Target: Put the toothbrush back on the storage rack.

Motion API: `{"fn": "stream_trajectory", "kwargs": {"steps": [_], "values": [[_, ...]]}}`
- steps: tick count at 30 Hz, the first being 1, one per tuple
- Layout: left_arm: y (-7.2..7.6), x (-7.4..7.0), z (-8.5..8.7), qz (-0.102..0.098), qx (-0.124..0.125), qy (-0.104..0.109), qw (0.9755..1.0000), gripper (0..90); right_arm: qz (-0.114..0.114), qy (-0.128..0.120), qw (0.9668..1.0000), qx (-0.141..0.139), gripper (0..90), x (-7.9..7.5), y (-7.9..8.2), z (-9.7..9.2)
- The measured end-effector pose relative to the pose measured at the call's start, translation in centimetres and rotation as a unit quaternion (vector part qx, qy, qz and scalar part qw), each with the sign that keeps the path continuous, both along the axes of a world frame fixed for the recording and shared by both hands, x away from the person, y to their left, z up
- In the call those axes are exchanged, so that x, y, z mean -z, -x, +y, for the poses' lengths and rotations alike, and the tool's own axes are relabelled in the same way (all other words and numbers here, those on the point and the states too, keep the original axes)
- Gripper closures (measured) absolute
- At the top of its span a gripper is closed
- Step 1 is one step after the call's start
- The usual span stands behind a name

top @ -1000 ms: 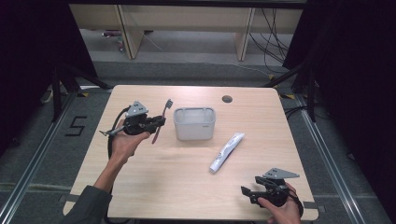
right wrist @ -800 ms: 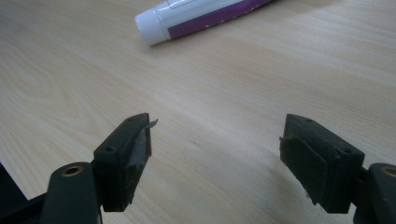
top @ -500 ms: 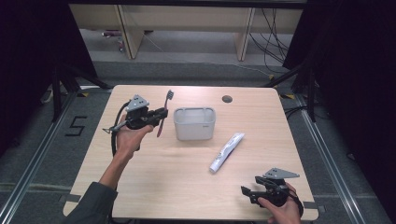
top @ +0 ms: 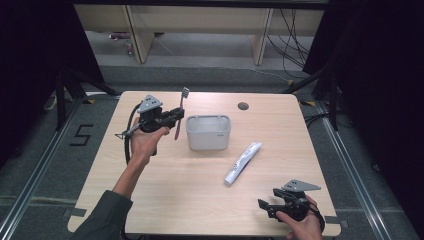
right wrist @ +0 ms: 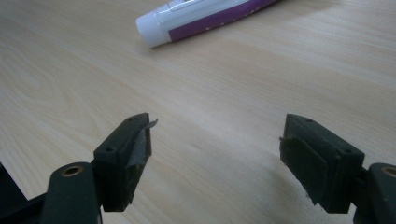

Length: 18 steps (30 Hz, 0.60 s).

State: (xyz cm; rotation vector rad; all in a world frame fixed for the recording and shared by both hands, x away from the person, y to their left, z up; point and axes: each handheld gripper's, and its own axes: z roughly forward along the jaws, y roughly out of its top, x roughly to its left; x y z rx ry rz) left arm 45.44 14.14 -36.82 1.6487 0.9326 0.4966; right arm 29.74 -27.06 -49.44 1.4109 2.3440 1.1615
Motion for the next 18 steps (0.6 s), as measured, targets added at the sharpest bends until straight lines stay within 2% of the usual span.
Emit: {"fn": "stream_trajectory", "kwargs": {"steps": [1,3,5,18], "values": [[-0.2,-0.1,-0.2,-0.001,-0.001,0.004,1.0,80.2,-0.016,0.013,0.9998,-0.005,25.1,0.0,-0.1,-0.2],[-0.2,-0.2,-0.2,-0.001,-0.002,0.005,1.0,80.2,-0.008,0.006,0.9999,-0.001,25.1,0.0,0.0,-0.1],[-0.3,-0.4,-0.4,-0.004,-0.003,0.007,1.0,80.2,-0.019,0.015,0.9997,-0.006,25.1,0.0,-0.1,-0.3],[-1.6,-0.8,-1.5,-0.01,-0.018,0.027,0.9994,80.2,-0.019,0.017,0.9996,-0.007,25.1,0.0,-0.2,-0.3]]}}
